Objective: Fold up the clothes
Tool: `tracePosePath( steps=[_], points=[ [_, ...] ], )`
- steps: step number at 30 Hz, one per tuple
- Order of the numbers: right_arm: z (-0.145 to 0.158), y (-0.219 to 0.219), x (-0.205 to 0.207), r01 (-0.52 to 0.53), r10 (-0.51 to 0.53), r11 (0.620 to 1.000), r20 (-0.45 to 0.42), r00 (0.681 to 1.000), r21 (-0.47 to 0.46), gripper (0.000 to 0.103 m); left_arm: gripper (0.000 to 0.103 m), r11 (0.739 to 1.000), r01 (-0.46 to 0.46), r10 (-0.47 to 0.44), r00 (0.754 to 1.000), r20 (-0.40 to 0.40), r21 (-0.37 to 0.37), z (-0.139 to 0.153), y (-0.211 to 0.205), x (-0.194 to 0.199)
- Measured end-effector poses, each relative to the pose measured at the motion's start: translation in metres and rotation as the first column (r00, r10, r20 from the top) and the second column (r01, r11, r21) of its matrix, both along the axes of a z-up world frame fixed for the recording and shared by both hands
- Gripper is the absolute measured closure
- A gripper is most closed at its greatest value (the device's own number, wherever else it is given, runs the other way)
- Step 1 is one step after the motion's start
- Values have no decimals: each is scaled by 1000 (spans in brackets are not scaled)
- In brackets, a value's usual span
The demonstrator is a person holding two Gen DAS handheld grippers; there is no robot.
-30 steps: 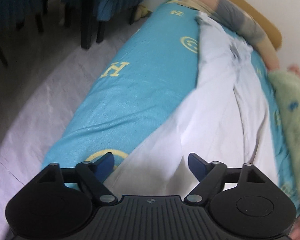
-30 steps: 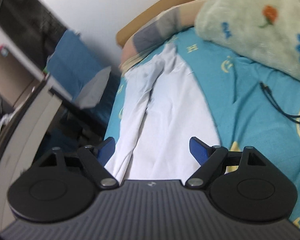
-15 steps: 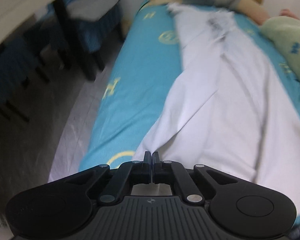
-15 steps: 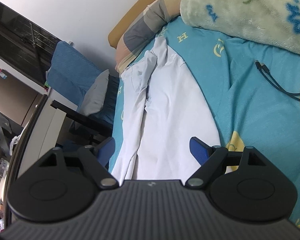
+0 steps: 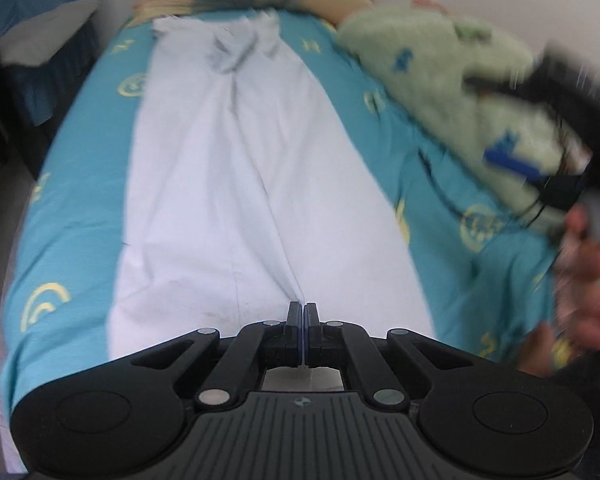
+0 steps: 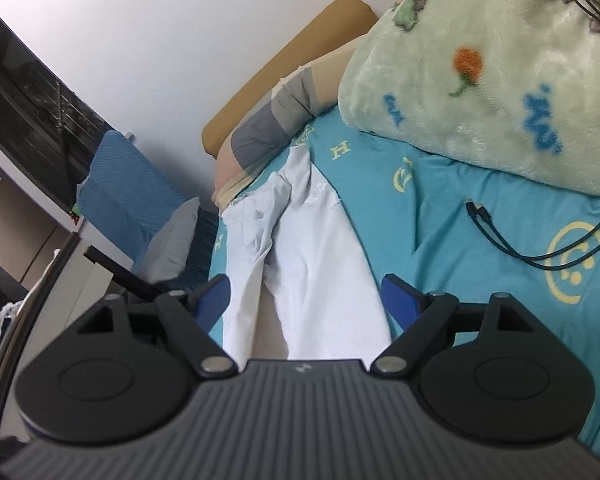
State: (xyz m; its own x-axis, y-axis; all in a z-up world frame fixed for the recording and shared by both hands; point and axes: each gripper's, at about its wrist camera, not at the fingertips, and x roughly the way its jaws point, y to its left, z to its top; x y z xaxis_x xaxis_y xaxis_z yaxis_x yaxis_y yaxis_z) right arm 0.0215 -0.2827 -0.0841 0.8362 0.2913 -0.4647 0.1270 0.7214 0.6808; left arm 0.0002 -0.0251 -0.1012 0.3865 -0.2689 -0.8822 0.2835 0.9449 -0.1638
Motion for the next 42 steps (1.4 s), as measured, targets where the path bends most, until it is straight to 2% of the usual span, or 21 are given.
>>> tracePosePath(
  steps=[3,6,9,11,12,14,17,23,25,28,31,35,37,40,42],
  points=[
    [-2,-1,1,-1,2,1000,-10,1000,10,18,102,1000,15,-15,998,-60,4,-34,-5,3],
    [-2,2,1,-3,3,1000,-15,1000,-12,18,100,1000,22,-23,997,-76,-22,-36,-4,6],
    [-2,5,3,-12,11,1000,-17,1000,-22,18,79,999,30,-31,999,-21,-23,-16,-3,12],
    [-2,6,3,-14,14,999,-12,1000,-29,18,55,999,37,-36,999,21,-22,-2,-3,17],
    [-1,6,3,-13,13,999,-11,1000,-39,18,52,999,36,-36,998,52,-8,6,-3,20],
    [-1,8,4,-11,11,998,-8,1000,-60,18,37,999,26,-30,992,126,32,21,-2,29],
    [-3,11,7,-12,11,996,-6,1000,-86,18,26,999,-33,26,975,222,28,34,6,46],
    [-6,22,17,4,-4,989,5,1000,-150,19,24,985,-161,170,948,269,-56,22,28,64],
    [-6,28,22,1,2,984,17,1000,-181,19,24,980,-188,199,938,285,-63,18,38,65],
    [-4,43,45,-56,61,971,15,998,-232,24,20,967,-240,253,918,306,-80,12,56,63],
    [-5,63,81,-164,168,951,-8,986,-263,39,20,949,-287,311,915,257,-128,1,74,70],
    [-13,94,142,-222,228,917,-24,973,-331,38,20,918,-346,388,884,260,-194,-1,92,81],
    [-18,111,178,-250,264,895,-13,965,-369,38,20,903,-381,423,865,270,-197,-5,98,89],
    [-25,142,231,-269,292,853,-18,956,-448,38,20,879,-424,469,849,244,-217,-16,111,101],
    [-31,158,263,-270,291,846,-26,956,-460,38,20,868,-442,488,841,233,-225,-23,118,107]
  ],
)
